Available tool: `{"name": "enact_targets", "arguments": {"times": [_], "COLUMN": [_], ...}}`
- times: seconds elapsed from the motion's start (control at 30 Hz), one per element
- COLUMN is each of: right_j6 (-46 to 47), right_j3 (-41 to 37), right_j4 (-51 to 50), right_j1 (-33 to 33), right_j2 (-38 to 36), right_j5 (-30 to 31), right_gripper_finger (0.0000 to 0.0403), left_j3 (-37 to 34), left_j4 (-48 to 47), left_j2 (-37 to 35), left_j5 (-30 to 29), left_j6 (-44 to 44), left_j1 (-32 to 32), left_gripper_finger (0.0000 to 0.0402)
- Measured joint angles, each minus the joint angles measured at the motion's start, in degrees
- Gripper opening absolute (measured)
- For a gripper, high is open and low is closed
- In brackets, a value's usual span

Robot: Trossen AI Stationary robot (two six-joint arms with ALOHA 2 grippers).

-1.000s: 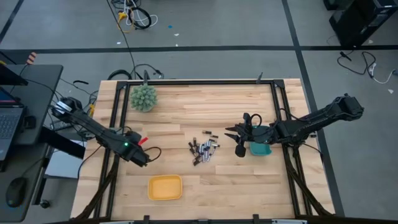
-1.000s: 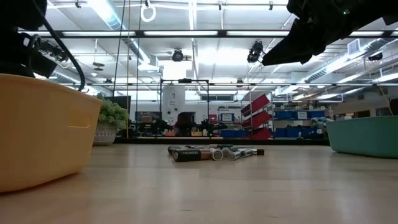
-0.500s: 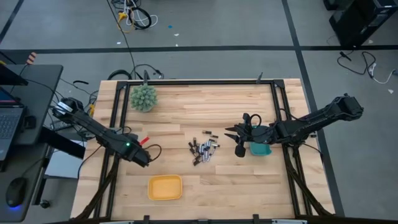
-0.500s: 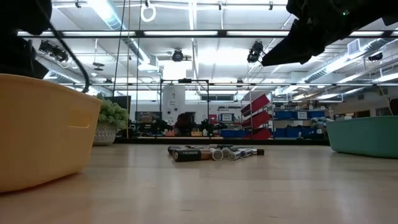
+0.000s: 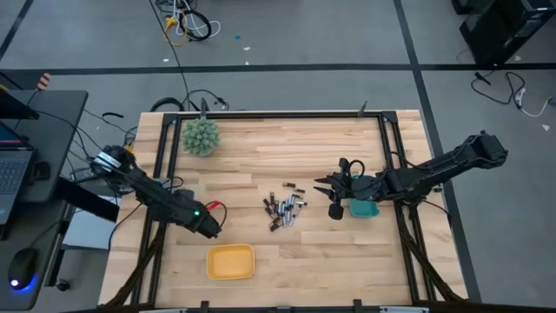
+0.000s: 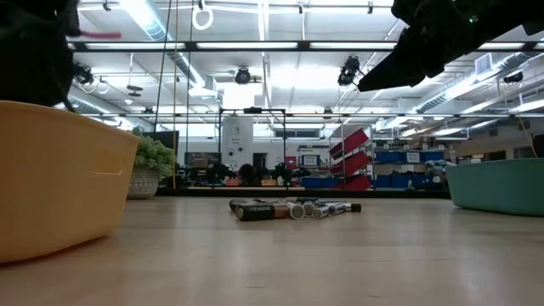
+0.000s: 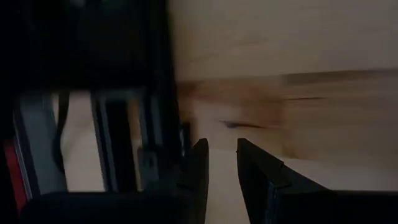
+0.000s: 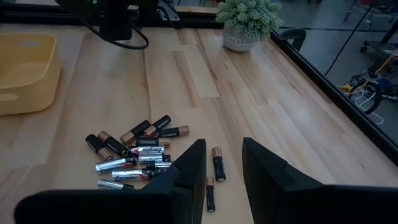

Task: Sort batteries
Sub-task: Put the black battery into the yellow bin

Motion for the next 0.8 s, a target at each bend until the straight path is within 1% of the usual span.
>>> {"name": "enact_targets", "arguments": {"times": [0.1, 0.2, 0.43, 0.6, 0.73, 0.8], "right_j6": [-1.20, -1.37, -1.85, -2.01, -1.76, -1.52], "right_j3": [0.00, 0.00, 0.00, 0.00, 0.00, 0.01], "right_j4": [-0.04, -0.13, -1.16, -1.12, -1.11, -1.12], "right_j1": [0.00, 0.00, 0.00, 0.00, 0.00, 0.02], "right_j2": [0.00, 0.00, 0.00, 0.00, 0.00, 0.00], "right_j5": [0.00, 0.00, 0.00, 0.00, 0.00, -0.01], "right_gripper_finger": [0.0090, 0.0090, 0.0090, 0.0090, 0.0090, 0.0090], "left_j3": [0.00, -0.11, -0.18, 0.34, 2.43, 4.36], "left_j4": [-0.47, -2.95, -4.10, -5.11, -5.85, -6.94], "left_j2": [3.15, 5.95, 11.46, 16.03, 16.90, 17.18], "left_j5": [4.30, 6.48, 3.88, 3.01, 2.90, 1.79], "left_j6": [-7.14, -9.05, -6.60, -2.43, -2.61, -2.51], "left_j1": [-0.13, -0.14, -0.14, -0.12, -0.10, -0.14], "left_gripper_finger": [0.0081, 0.0081, 0.0081, 0.0081, 0.0081, 0.0081]}}
